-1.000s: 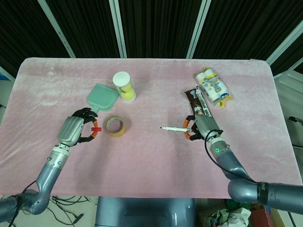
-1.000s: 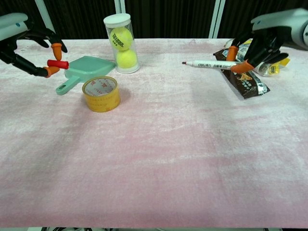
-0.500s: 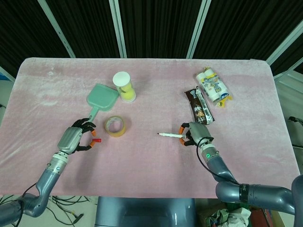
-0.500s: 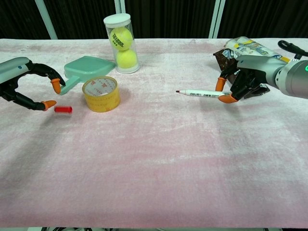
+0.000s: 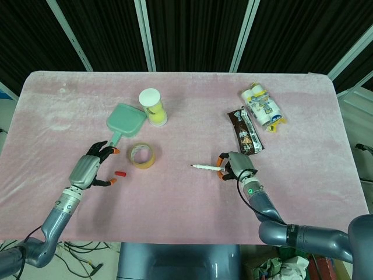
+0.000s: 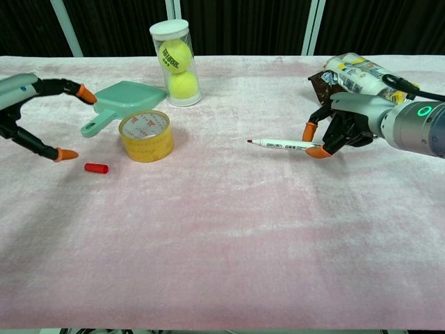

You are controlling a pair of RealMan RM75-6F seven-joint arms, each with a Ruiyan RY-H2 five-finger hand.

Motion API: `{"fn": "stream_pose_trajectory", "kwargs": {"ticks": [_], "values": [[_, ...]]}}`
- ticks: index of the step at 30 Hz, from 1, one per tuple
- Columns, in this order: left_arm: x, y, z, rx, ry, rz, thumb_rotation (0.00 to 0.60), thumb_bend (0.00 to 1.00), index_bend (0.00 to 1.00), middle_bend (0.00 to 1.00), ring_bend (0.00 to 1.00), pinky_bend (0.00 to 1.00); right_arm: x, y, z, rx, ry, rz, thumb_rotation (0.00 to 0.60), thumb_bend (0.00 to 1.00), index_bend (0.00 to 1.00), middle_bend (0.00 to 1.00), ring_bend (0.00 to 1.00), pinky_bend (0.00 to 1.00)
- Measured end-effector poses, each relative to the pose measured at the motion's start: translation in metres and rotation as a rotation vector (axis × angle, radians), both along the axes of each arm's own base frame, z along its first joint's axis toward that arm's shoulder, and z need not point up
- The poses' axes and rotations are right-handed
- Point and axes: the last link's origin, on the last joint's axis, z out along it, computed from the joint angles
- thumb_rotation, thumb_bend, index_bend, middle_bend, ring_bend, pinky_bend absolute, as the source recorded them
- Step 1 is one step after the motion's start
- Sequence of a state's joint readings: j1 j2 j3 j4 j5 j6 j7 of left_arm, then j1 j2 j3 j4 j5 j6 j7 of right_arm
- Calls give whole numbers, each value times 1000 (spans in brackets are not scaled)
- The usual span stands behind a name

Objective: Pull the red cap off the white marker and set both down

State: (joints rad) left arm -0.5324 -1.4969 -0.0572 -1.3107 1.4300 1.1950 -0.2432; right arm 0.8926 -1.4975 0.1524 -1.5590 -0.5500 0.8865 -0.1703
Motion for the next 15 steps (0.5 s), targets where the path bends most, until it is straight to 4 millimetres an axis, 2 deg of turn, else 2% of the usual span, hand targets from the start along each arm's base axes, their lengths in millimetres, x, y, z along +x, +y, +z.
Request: {"fn": "stream_pose_trajectory", "kwargs": {"ticks": [3, 6, 11, 15], "values": [[16, -3, 19, 37, -39, -41, 600, 144, 197, 158, 0, 3, 0, 0, -3, 5, 11, 7, 600, 472, 849, 1000, 1000, 975], [32, -9, 37, 54, -64, -75, 600, 141, 192, 155, 0, 0, 0, 2, -6, 31, 25, 16, 600, 418, 829, 996, 996, 967], [49, -17, 69, 104, -79, -120, 600, 140, 192, 155, 0, 0, 1, 1, -10, 68, 59, 39, 600, 335, 734, 992, 993, 963], [50, -22, 80, 131, -89, -127, 600, 140, 192, 154, 0, 0, 0, 1, -11, 66, 58, 29, 600, 278, 618, 992, 993, 963]]}}
